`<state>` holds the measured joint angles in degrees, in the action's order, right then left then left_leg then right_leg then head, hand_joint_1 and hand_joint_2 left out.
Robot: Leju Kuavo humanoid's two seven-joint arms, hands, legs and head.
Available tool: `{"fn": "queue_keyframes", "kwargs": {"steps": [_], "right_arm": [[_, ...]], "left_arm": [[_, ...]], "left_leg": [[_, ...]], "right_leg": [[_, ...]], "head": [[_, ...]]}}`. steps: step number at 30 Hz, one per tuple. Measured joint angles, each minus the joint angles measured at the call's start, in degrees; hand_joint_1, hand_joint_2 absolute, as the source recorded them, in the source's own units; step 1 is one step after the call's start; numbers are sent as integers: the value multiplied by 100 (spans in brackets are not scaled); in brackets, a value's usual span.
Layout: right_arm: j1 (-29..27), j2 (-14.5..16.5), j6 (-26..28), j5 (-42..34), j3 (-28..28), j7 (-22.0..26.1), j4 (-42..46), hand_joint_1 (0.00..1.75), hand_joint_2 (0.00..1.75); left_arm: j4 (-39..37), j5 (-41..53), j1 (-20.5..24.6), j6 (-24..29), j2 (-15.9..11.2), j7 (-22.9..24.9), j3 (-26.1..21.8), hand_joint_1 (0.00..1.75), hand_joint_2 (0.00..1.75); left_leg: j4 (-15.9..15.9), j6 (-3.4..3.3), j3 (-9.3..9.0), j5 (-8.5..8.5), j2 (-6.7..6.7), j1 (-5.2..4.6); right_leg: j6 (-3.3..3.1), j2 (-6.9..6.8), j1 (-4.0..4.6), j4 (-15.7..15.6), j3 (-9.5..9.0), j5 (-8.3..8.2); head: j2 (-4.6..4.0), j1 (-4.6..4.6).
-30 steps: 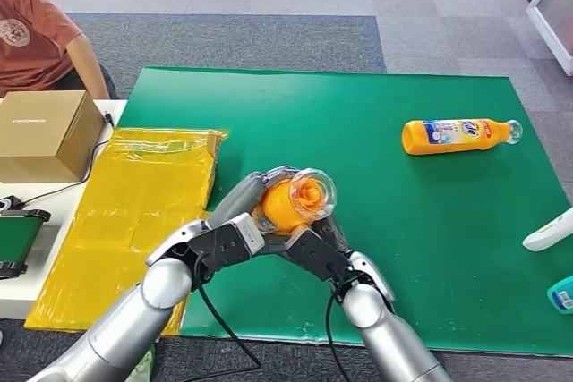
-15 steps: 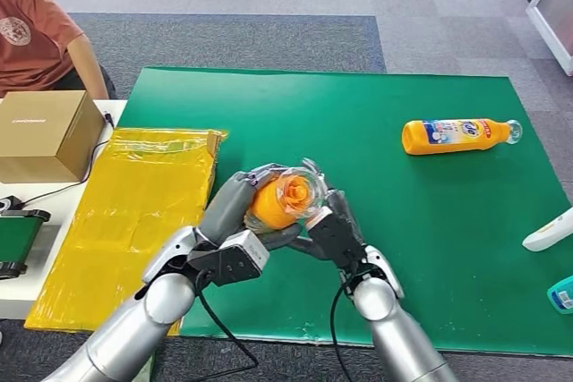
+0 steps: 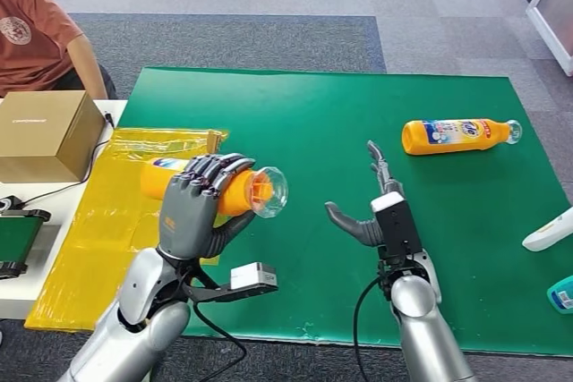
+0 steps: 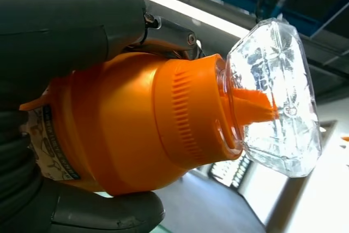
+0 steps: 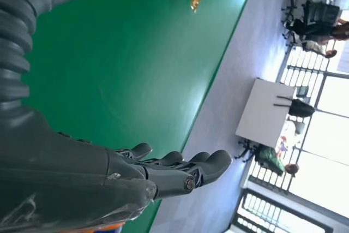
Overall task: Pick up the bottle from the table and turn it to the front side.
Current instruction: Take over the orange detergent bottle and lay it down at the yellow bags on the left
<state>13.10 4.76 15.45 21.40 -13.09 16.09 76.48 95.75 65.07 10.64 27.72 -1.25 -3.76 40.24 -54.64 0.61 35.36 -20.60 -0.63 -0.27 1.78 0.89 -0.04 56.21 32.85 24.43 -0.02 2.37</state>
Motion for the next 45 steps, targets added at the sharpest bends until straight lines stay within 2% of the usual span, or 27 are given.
{"fn": "queue_keyframes", "kwargs": {"steps": [4, 8, 15, 19, 23, 30, 39, 42, 45], "right_arm": [[-15, 0, 37, -35, 117, 15, 280, 0, 175], [-12, -1, 2, -104, 139, 43, 582, 0, 175], [14, -11, -121, -255, -8, 124, 1028, 0, 175], [49, -26, -164, -290, -210, 160, 1236, 0, 175], [78, -39, -168, -314, -378, 178, 1368, 0, 175], [79, -109, -166, -315, -601, 190, 1472, 0, 175], [71, -172, -155, -317, -664, 195, 1475, 0, 175], [29, -202, -81, -309, -667, 194, 1474, 0, 175], [-116, -254, 46, -249, -659, 192, 1475, 0, 175]], "left_arm": [[-315, 823, -79, 303, -10, 340, -169, 175, 175], [-1045, 1133, -77, 412, 1, 434, -356, 175, 175], [-2960, 709, 135, 619, 74, -149, -621, 175, 175], [-3864, 745, 324, 754, 143, -277, -669, 175, 175], [-4393, 851, 538, 870, 225, -280, -676, 0, 175], [-4725, 578, 588, 1180, 390, -379, -788, 0, 175], [-4748, 490, 547, 1204, 479, -512, -912, 0, 175], [-4438, -58, 332, 1205, 560, -1055, -1123, 0, 175], [-3741, -1772, -50, 1081, 697, -1874, -1316, 0, 175]], "left_leg": [[0, 0, 0, 0, 0, 0], [0, 0, -1, 1, 0, 0], [0, 0, 0, 1, 1, 0], [0, 0, 0, 1, 0, 0], [0, 0, -2, 1, 0, -1], [0, -5, -1, 6, 0, -1], [0, -5, 0, 5, 0, -1], [0, -5, -1, 5, 0, -1], [0, -7, 1, 2, 0, -1]], "right_leg": [[0, 0, 0, 0, 0, 0], [0, 0, 0, 0, 0, 0], [0, 0, 0, 0, 1, 0], [0, 0, 0, 0, 0, 0], [-1, 0, -1, 0, -2, -1], [-2, 0, 0, 0, -1, -3], [-2, 0, 0, 0, -1, -3], [-2, 0, -1, 0, 0, -3], [-1, 0, -1, -2, 0, -2]], "head": [[1, -1], [0, -1], [-1, 1], [0, 0], [1, -1], [1, -1], [1, 1], [0, 1], [0, -1]]}}
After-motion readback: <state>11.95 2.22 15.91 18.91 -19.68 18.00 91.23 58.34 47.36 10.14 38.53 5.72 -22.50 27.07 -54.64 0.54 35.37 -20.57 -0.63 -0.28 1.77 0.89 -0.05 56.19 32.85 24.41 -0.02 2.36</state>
